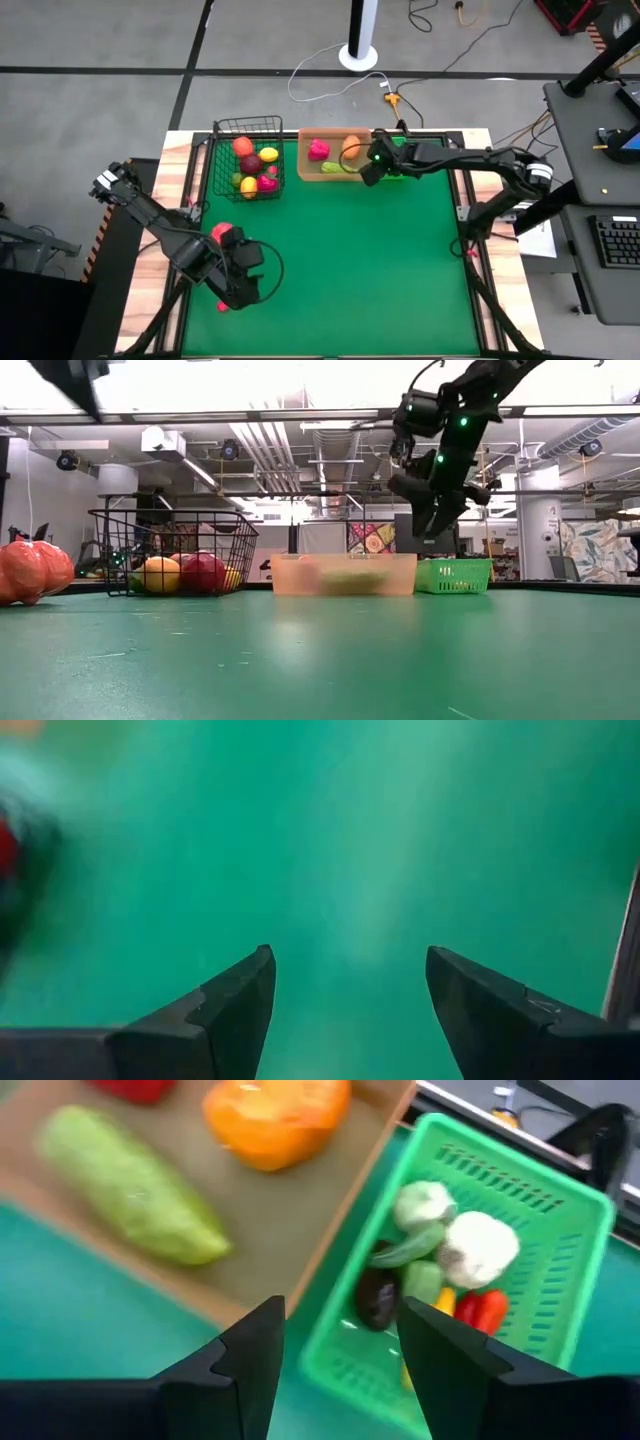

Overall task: Sort produce into baskets
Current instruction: Put the red peach into the black wire basket

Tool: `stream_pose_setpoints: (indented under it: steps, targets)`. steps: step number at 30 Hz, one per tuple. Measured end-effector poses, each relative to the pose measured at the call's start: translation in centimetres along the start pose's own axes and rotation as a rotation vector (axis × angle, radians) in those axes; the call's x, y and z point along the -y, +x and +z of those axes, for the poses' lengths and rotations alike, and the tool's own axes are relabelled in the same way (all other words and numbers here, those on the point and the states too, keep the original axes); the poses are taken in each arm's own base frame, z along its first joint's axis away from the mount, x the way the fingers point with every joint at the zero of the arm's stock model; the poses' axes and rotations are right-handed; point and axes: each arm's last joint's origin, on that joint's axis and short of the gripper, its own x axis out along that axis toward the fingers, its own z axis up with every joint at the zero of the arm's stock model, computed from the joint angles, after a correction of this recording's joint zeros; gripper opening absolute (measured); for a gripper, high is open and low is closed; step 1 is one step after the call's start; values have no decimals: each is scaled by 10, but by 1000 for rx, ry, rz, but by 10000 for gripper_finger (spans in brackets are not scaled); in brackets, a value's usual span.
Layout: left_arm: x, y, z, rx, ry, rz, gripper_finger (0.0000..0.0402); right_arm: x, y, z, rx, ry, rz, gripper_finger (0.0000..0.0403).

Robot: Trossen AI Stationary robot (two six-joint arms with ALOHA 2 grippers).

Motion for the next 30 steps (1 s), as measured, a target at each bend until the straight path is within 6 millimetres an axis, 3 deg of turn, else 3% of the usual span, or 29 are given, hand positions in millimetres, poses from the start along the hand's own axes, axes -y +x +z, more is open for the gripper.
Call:
stream_pose_setpoints:
  steps: [8, 11, 20, 30]
  targets:
    - [-3, -5, -20, -388, -358, -16, 241, -21, -16, -12, 21, -49, 66, 185]
    - [4, -9, -29, -433, -434, -18, 241, -28, -20, -16, 32, -59, 87, 185]
    - [34, -2, -61, -495, -443, 14, 241, -51, -33, -34, 53, -104, 136, 185]
    - [57, 39, -85, -605, -360, 170, 241, -69, -48, -53, 81, -134, 163, 185]
